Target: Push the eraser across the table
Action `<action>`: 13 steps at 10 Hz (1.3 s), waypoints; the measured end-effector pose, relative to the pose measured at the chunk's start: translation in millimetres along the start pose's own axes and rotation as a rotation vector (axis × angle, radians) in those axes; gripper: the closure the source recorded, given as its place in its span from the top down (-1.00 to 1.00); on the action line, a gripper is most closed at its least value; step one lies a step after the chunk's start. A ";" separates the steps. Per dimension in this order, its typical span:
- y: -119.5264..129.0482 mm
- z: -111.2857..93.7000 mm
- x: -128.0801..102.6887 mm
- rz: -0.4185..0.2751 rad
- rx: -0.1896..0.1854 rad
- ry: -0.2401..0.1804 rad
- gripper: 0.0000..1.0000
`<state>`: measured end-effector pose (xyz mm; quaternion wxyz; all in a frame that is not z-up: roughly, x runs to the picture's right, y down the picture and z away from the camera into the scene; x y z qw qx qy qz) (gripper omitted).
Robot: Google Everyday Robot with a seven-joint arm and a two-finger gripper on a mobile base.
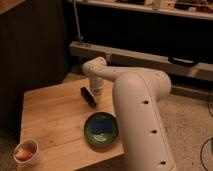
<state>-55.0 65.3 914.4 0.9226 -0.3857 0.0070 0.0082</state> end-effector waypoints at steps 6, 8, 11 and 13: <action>-22.1 0.1 -35.4 -0.061 0.009 0.000 -1.00; -27.5 -0.3 -42.4 -0.072 0.011 -0.001 -1.00; -31.1 -4.3 -38.2 -0.057 0.013 -0.021 -1.00; -28.8 -8.1 -16.3 -0.017 0.019 -0.038 -1.00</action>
